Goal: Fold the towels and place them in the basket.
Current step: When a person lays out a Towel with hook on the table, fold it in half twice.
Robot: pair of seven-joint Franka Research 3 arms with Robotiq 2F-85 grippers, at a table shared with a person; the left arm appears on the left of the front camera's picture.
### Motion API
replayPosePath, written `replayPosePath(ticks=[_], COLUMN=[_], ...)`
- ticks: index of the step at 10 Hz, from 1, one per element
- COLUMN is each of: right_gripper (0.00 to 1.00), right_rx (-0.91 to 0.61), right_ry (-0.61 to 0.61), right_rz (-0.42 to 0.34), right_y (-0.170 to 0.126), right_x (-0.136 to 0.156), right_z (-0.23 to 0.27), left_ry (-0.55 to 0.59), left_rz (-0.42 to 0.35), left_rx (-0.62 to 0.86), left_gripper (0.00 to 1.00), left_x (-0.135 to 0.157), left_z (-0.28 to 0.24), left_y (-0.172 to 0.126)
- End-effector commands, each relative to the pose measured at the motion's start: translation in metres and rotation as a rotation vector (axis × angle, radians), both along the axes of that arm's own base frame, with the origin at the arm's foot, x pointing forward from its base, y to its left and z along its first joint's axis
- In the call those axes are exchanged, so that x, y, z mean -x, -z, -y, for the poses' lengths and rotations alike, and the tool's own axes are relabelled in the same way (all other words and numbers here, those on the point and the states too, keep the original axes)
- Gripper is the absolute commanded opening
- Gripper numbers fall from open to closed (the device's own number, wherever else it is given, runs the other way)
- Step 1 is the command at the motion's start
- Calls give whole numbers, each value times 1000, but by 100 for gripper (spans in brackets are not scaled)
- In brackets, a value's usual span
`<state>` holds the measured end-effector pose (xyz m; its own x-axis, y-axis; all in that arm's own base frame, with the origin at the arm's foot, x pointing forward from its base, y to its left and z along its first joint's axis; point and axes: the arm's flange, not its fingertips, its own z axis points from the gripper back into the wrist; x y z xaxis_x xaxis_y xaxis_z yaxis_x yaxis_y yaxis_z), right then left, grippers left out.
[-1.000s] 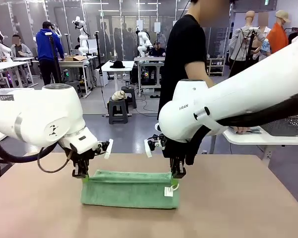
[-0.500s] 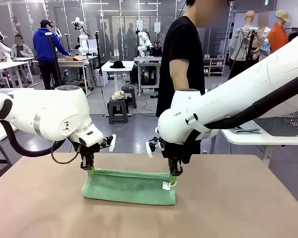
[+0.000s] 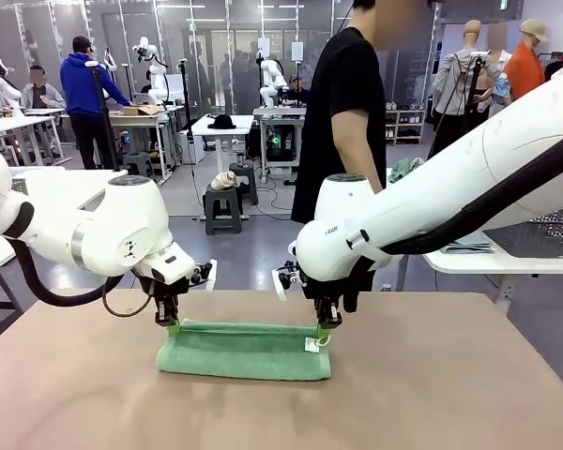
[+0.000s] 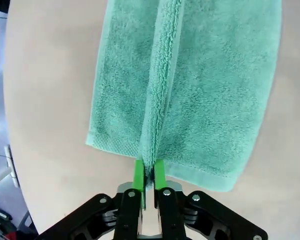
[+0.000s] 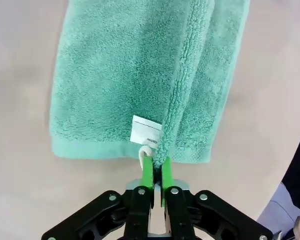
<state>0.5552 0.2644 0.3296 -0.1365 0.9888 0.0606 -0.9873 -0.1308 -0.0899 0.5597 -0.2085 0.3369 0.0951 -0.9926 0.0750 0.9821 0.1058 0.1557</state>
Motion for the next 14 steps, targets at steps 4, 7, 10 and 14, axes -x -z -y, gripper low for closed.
replayPosePath(ticks=[4, 7, 10, 14], right_gripper=[57, 76, 76, 76], right_rx=[44, -10, -169, -322], right_ry=[12, 39, 439, 1053], right_rz=[11, -15, -73, -86], right_y=[-9, -50, -104, -130], right_x=[5, 23, 59, 117], right_z=[19, 16, 2, -6], left_ry=[24, 50, 112, 186], left_rz=[18, -18, -40, -15], left_rx=[-22, 21, 136, 365], left_gripper=[58, 47, 47, 47], left_x=[4, 32, 80, 116], left_z=[-25, -27, -48, -112], left_y=[-19, -79, -151, -192])
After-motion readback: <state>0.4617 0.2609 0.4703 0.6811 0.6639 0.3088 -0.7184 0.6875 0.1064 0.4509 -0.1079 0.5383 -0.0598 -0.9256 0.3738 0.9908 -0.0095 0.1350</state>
